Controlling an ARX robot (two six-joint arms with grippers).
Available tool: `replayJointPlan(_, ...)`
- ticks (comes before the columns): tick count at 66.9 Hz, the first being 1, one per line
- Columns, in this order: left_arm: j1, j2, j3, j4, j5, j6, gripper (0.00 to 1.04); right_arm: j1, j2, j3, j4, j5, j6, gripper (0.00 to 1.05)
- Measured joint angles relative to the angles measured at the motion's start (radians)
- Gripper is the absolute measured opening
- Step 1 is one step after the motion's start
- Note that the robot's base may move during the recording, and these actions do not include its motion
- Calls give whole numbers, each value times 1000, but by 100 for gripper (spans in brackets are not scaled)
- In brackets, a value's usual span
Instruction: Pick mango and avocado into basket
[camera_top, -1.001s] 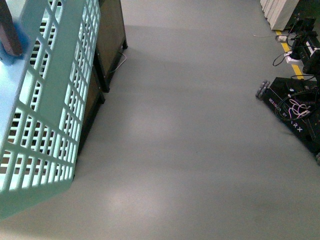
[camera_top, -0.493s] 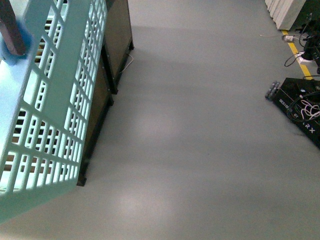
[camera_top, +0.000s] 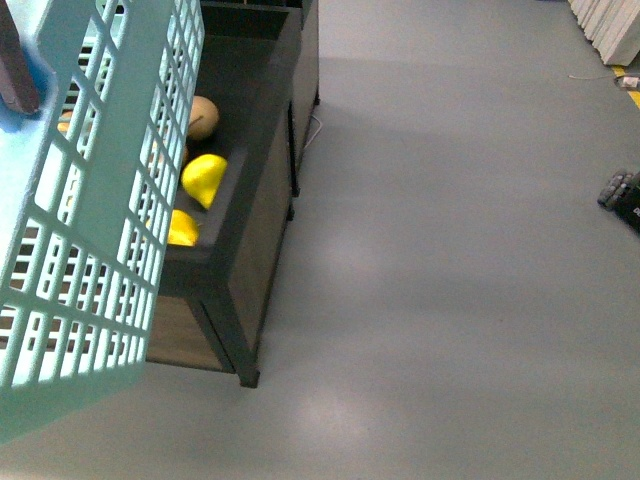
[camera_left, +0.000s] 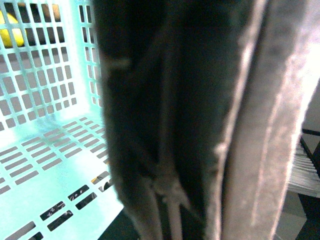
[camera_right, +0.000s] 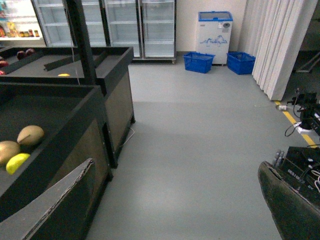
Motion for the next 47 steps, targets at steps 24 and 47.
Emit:
replayJointPlan(24,1,0,0,-1,-3,1,15,0,0,0,0,2,0,96)
replayJointPlan(47,1,0,0,-2,-3,1,15,0,-1,0,0,0,0,96)
